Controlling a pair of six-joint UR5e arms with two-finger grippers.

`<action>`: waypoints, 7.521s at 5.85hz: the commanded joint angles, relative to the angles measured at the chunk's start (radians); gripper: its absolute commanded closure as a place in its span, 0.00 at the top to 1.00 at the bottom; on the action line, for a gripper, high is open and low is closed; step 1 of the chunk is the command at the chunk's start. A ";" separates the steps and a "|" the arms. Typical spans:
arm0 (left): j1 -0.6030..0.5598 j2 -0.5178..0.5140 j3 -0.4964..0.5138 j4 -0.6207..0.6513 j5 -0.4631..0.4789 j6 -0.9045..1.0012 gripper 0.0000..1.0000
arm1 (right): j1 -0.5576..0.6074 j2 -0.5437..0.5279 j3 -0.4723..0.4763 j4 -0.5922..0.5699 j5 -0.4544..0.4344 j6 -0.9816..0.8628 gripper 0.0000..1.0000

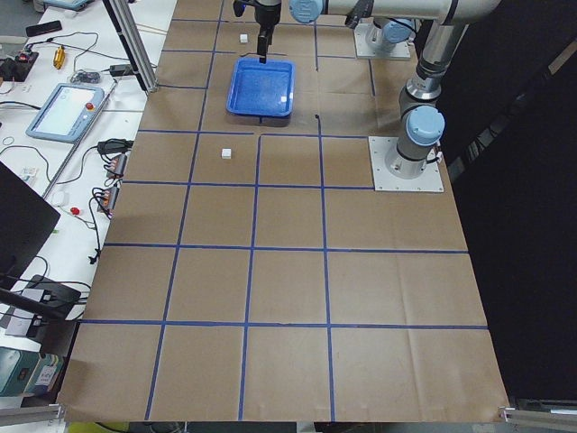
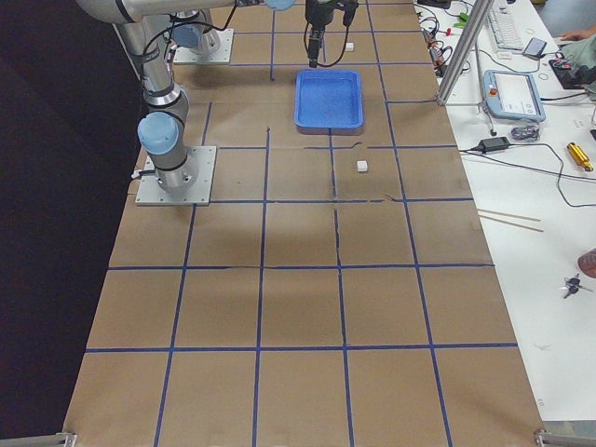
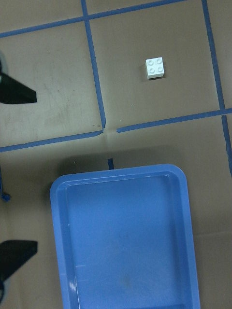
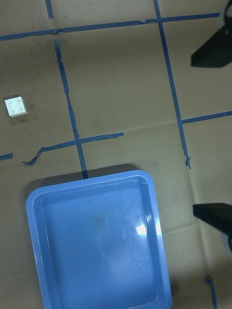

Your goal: Assemble white blocks and place on blue tray

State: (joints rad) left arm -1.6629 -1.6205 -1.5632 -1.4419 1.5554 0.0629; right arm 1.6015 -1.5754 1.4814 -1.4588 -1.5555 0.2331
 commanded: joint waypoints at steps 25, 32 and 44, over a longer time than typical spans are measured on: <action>0.087 -0.420 -0.015 0.388 -0.008 1.559 0.00 | -0.417 0.492 -0.046 -0.158 0.434 -2.433 1.00; -0.233 -0.498 -0.078 0.414 -0.083 1.204 0.00 | -0.419 0.678 -0.004 -0.314 0.546 -2.395 1.00; -0.256 -0.474 -0.089 0.439 -0.077 1.174 0.85 | -0.419 0.658 0.037 -0.402 0.537 -2.318 0.20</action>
State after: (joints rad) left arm -1.9223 -2.1161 -1.6598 -0.9963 1.4746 1.2547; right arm 1.1827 -0.9094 1.5270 -1.8618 -1.0232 -2.1092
